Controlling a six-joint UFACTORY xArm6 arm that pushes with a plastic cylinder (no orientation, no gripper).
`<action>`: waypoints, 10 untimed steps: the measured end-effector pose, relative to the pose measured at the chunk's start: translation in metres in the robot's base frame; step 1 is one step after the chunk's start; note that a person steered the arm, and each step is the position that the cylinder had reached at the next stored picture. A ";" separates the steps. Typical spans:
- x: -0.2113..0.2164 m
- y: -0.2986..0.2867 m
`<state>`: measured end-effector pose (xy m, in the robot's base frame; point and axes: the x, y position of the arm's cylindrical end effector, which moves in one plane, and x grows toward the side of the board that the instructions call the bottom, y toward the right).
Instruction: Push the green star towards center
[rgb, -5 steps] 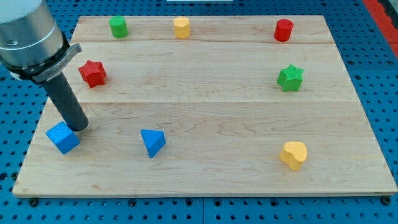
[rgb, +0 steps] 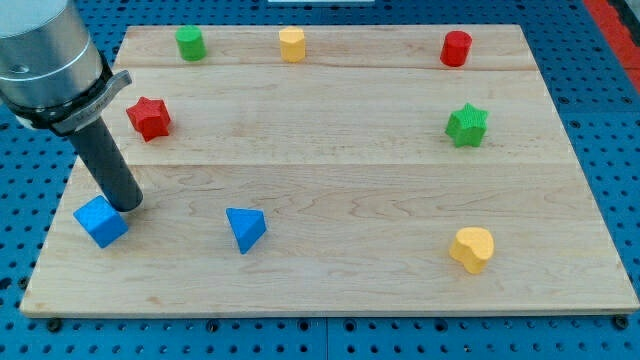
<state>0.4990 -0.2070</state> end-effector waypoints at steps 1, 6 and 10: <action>-0.017 0.058; -0.032 0.384; -0.089 0.423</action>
<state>0.4102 0.2159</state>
